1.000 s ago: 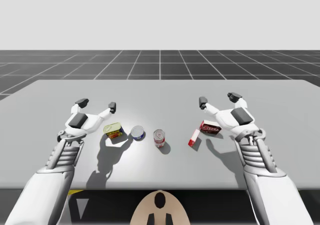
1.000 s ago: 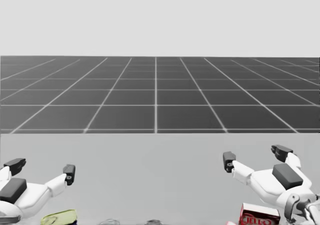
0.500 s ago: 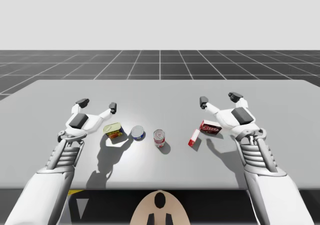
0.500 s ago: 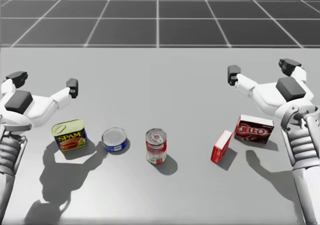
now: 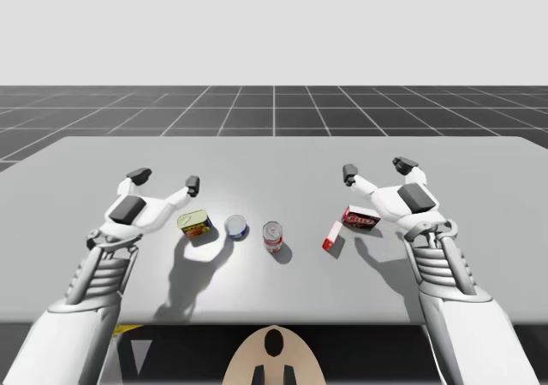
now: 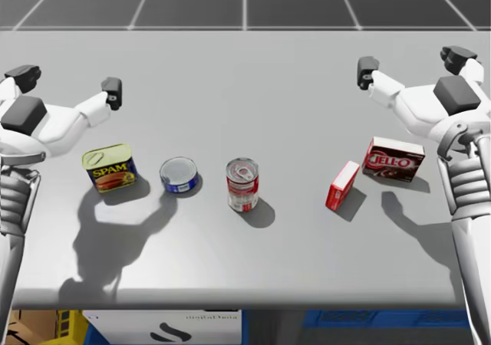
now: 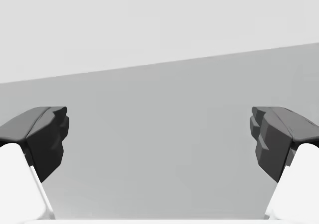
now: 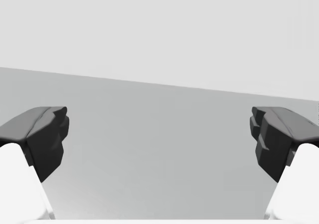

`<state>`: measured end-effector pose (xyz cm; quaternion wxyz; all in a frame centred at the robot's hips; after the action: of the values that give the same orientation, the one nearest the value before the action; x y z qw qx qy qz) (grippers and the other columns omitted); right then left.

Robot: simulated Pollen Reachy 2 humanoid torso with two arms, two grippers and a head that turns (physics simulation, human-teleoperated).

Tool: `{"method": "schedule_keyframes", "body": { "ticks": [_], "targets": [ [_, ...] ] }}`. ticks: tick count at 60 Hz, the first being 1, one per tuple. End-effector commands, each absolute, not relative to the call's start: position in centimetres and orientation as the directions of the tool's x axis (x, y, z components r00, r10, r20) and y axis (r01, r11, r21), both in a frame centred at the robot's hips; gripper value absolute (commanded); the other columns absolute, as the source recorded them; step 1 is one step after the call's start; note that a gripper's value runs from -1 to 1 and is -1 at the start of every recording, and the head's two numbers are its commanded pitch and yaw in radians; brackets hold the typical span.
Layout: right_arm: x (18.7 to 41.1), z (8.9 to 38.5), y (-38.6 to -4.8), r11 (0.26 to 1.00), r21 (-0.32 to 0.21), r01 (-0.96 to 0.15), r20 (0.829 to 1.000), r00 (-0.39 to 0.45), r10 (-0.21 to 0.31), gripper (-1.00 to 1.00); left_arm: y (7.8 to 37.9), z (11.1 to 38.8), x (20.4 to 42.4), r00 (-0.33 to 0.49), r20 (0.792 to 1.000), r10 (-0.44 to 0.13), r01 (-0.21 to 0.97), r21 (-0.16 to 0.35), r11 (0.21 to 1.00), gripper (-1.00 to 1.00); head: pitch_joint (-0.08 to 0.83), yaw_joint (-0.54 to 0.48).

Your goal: Lift the red soup can off the table.

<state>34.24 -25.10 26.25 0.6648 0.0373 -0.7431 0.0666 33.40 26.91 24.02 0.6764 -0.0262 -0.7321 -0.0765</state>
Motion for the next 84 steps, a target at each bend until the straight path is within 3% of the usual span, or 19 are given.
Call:
{"method": "schedule_keyframes", "body": {
  "ticks": [1,13,18,32,54,60,84],
  "targets": [
    [34.3,26.1,-25.1,0.989,-0.051,-0.138,0.993,-0.112,0.036,-1.0,26.1,26.3,31.3,-0.044,0.998,-0.038,0.198,0.046,0.979,-1.0,0.648,0.0],
    [34.4,26.1,-25.0,0.988,-0.061,-0.139,0.992,-0.117,0.045,-1.0,23.1,28.1,26.2,0.088,0.989,-0.119,0.411,0.073,0.909,-1.0,0.657,0.0],
    [34.3,26.1,-25.0,0.989,-0.06,-0.138,0.992,-0.119,0.043,-1.0,21.9,28.5,24.4,0.133,0.98,-0.15,0.531,0.057,0.846,-1.0,0.657,0.0],
    [34.0,26.6,-25.2,0.989,-0.07,-0.133,0.982,-0.184,0.044,-1.0,19.0,27.1,22.4,0.171,0.956,-0.238,0.679,0.061,0.732,-1.0,0.665,0.0],
    [33.9,26.8,-25.4,0.99,-0.065,-0.126,0.981,-0.19,0.04,-1.0,15.8,23.2,24.0,0.224,0.946,-0.235,0.72,0.002,0.694,-1.0,0.674,0.0],
    [33.9,26.7,-25.4,0.99,-0.064,-0.128,0.981,-0.19,0.039,-1.0,14.8,22.3,25.3,0.252,0.94,-0.229,0.72,-0.024,0.694,-1.0,0.674,0.0],
    [33.8,26.9,-25.5,0.99,-0.059,-0.125,0.981,-0.191,0.034,-1.0,10.8,19.4,29.8,0.323,0.908,-0.267,0.693,-0.035,0.72,-1.0,0.678,0.0]
  ]
}}
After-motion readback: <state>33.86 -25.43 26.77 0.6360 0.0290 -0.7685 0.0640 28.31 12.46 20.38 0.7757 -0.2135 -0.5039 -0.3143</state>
